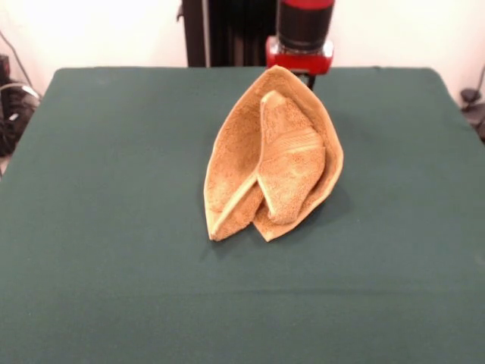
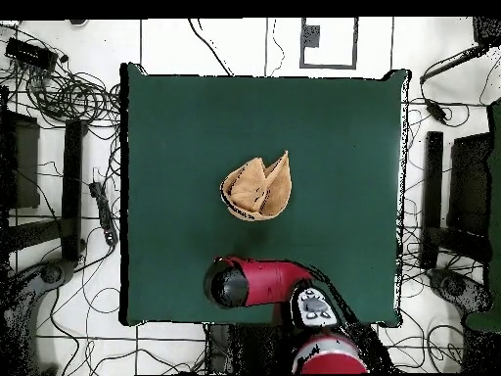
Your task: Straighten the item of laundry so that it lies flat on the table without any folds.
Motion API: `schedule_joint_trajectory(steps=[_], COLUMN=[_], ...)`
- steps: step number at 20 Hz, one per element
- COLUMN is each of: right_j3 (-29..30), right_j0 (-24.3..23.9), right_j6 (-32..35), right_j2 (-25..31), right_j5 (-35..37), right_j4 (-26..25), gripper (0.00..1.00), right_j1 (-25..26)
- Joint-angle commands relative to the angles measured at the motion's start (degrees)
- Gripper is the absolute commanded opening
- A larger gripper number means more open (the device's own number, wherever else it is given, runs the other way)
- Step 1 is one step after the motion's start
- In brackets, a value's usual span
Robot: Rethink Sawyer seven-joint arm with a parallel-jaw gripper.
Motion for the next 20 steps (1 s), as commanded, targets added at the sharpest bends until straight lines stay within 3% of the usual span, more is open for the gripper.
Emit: schedule_joint_trajectory(steps=[1, 4, 7, 11, 20], right_j3=[3.4, 3.8, 3.9, 2.8, -1.8], right_j0=[2.6, 2.1, 0.6, -1.4, 0.3], right_j6=[2.8, 0.5, -0.5, -1.2, 1.9], right_j2=[3.0, 4.5, 6.5, 9.3, 8.8], right_j5=[19.2, 25.1, 27.5, 24.3, 17.1], right_j4=[5.0, 6.0, 7.3, 8.3, 4.7], gripper=[1.0, 1.0, 1.0, 1.0, 1.0], right_j1=[-18.5, -25.6, -28.6, -27.7, -21.7])
